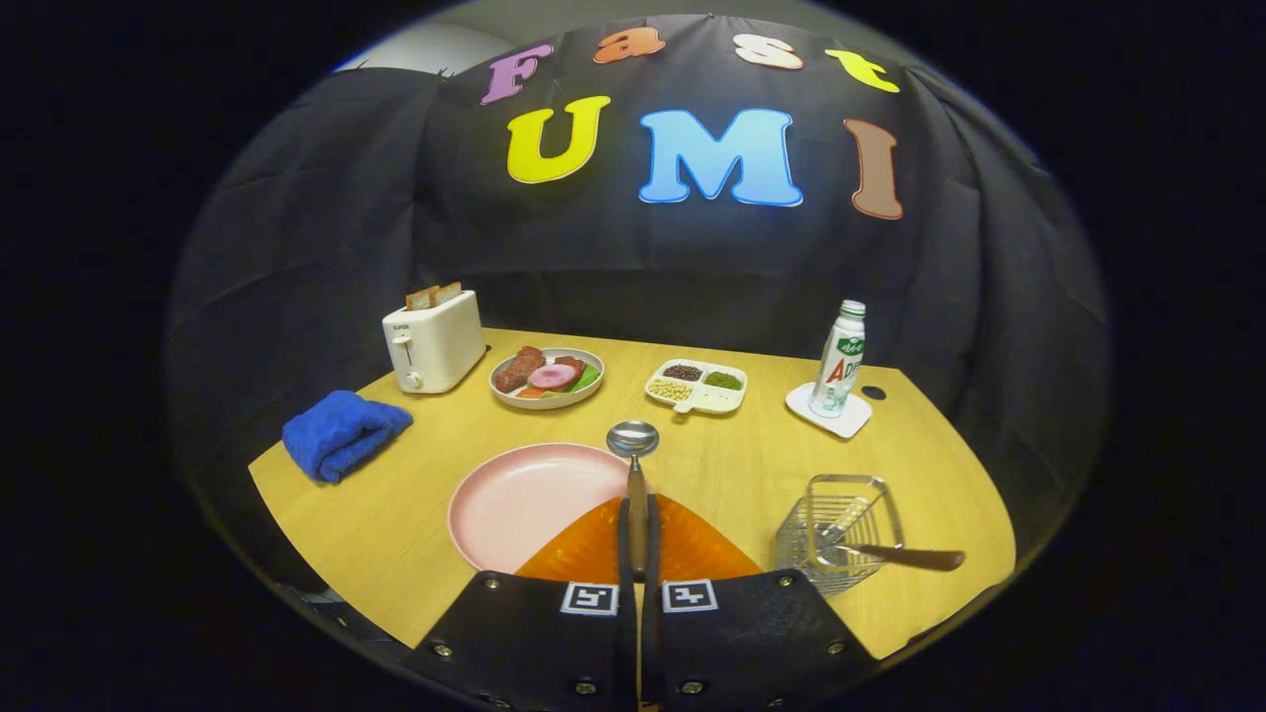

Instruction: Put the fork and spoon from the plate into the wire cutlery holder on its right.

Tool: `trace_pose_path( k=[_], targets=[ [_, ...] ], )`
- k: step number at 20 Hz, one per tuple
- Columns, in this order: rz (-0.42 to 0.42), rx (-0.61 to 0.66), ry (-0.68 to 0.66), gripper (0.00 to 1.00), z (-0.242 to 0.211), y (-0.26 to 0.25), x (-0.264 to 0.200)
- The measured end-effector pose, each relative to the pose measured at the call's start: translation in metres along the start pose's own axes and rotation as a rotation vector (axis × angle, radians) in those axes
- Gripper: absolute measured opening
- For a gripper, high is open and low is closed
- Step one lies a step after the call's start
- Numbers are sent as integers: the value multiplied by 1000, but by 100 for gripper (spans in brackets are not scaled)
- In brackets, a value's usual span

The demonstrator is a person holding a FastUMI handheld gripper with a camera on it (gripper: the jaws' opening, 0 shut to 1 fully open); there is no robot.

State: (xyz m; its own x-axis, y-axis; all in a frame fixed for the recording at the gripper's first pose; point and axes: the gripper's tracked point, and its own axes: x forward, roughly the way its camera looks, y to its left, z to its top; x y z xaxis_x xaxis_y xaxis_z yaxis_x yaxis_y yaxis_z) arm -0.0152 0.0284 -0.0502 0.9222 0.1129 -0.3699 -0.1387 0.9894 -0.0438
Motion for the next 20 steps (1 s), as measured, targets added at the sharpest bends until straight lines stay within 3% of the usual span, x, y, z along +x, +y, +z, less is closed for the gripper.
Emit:
trace_pose_path(
  k=[5,12,20],
  targets=[
    [-96,-38,15,2,11,-52,-33],
    [-131,-34,116,2,0,-92,-72],
    [-140,-93,261,2,-22,-106,-81]
  ],
)
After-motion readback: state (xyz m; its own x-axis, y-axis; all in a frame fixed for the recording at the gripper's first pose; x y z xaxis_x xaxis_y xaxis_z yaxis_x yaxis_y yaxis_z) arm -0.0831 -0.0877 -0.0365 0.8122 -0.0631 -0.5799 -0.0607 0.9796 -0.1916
